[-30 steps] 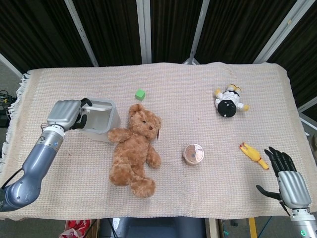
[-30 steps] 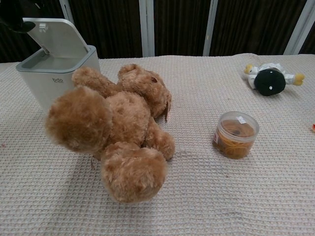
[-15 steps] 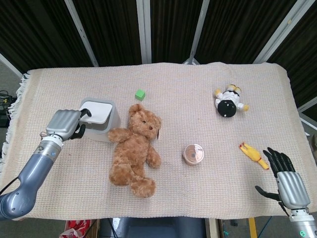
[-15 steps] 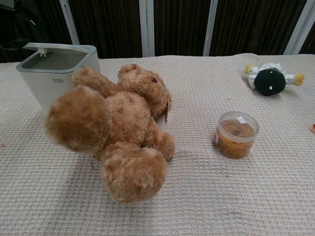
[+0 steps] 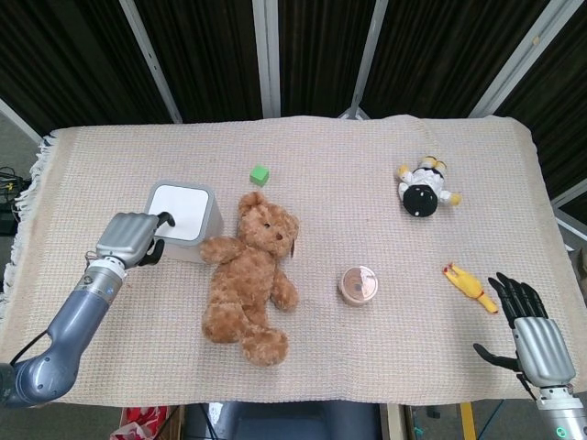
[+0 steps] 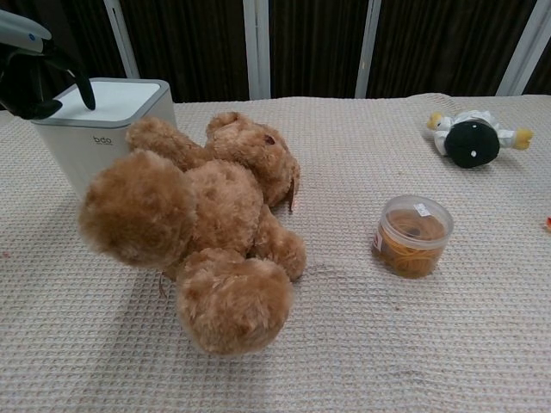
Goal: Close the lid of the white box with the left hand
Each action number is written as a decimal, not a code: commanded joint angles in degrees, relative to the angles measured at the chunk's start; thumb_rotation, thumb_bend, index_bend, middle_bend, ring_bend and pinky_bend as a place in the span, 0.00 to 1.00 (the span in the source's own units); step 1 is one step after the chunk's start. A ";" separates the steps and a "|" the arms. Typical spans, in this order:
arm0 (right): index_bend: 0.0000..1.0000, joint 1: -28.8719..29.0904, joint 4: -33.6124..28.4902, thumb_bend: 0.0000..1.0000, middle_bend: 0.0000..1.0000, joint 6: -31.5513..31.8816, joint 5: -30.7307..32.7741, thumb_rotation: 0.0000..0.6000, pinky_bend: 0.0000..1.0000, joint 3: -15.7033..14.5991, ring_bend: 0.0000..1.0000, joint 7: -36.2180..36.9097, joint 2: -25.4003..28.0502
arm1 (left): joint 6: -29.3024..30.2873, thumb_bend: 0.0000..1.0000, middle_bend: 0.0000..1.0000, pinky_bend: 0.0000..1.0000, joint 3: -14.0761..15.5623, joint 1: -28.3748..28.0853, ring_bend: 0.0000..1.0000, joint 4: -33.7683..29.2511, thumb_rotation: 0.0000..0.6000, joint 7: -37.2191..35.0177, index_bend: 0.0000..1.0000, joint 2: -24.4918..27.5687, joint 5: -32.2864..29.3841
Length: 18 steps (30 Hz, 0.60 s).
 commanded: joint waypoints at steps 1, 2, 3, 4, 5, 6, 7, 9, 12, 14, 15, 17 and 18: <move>0.00 -0.02 0.02 0.19 0.00 0.02 0.01 1.00 0.00 0.00 0.00 0.01 0.00 | 0.26 0.60 1.00 1.00 0.33 -0.06 0.93 0.12 1.00 0.09 0.31 -0.32 0.28; 0.00 -0.03 0.01 0.19 0.00 0.00 0.04 1.00 0.00 0.01 0.00 0.03 0.01 | 0.29 0.60 1.00 1.00 0.54 -0.07 0.93 0.15 1.00 0.21 0.31 -0.41 0.37; 0.00 -0.04 0.02 0.19 0.00 -0.01 0.08 1.00 0.00 0.02 0.00 0.05 0.02 | 0.30 0.60 1.00 1.00 0.71 -0.09 0.93 0.16 1.00 0.28 0.31 -0.47 0.39; 0.00 -0.04 0.01 0.19 0.00 -0.01 0.10 1.00 0.00 0.02 0.00 0.06 0.02 | 0.28 0.60 1.00 1.00 0.86 -0.11 0.93 0.14 1.00 0.38 0.31 -0.48 0.35; 0.00 -0.04 0.01 0.19 0.00 -0.01 0.10 1.00 0.00 0.02 0.00 0.07 0.03 | 0.29 0.60 1.00 1.00 1.00 -0.15 0.93 0.18 1.00 0.46 0.31 -0.50 0.34; 0.00 -0.05 0.01 0.19 0.00 0.01 0.11 1.00 0.00 0.03 0.00 0.09 0.03 | 0.33 0.60 1.00 1.00 1.11 -0.14 0.93 0.18 1.00 0.45 0.31 -0.56 0.39; 0.00 -0.06 0.03 0.19 0.00 0.03 0.09 1.00 0.00 0.03 0.00 0.09 0.04 | 0.36 0.60 1.00 1.00 1.20 -0.12 0.93 0.16 1.00 0.40 0.31 -0.58 0.40; 0.00 -0.07 0.01 0.19 0.00 0.06 0.04 1.00 0.00 0.02 0.00 0.09 0.04 | 0.39 0.60 1.00 1.00 1.33 -0.12 0.93 0.12 1.00 0.37 0.31 -0.58 0.39; 0.00 -0.10 -0.01 0.19 0.00 0.14 -0.07 1.00 0.00 -0.01 0.00 0.07 0.05 | 0.47 0.60 1.00 1.00 1.66 -0.21 0.93 -0.02 1.00 0.61 0.31 -0.47 0.31; 0.00 -0.12 -0.02 0.19 0.00 0.18 -0.12 1.00 0.00 -0.02 0.00 0.11 0.04 | 0.68 0.60 1.00 1.00 1.69 -0.23 0.93 -0.18 1.00 0.54 0.30 -0.41 0.39; 0.00 -0.12 -0.01 0.19 0.00 0.19 -0.15 1.00 0.00 -0.02 0.00 0.10 0.05 | 0.83 0.60 1.00 1.00 1.65 -0.21 0.93 -0.28 1.00 0.44 0.30 -0.34 0.52; 0.00 -0.12 -0.01 0.19 0.00 0.20 -0.15 1.00 0.00 -0.01 0.00 0.10 0.05 | 1.31 0.60 1.00 1.00 1.31 -0.08 0.93 -0.60 1.00 -0.02 0.28 -0.05 1.21; 0.00 -0.12 -0.01 0.19 0.00 0.21 -0.15 1.00 0.00 0.00 0.00 0.11 0.05 | 1.58 0.60 1.00 1.00 1.08 -0.01 0.93 -0.77 1.00 -0.26 0.27 0.17 1.62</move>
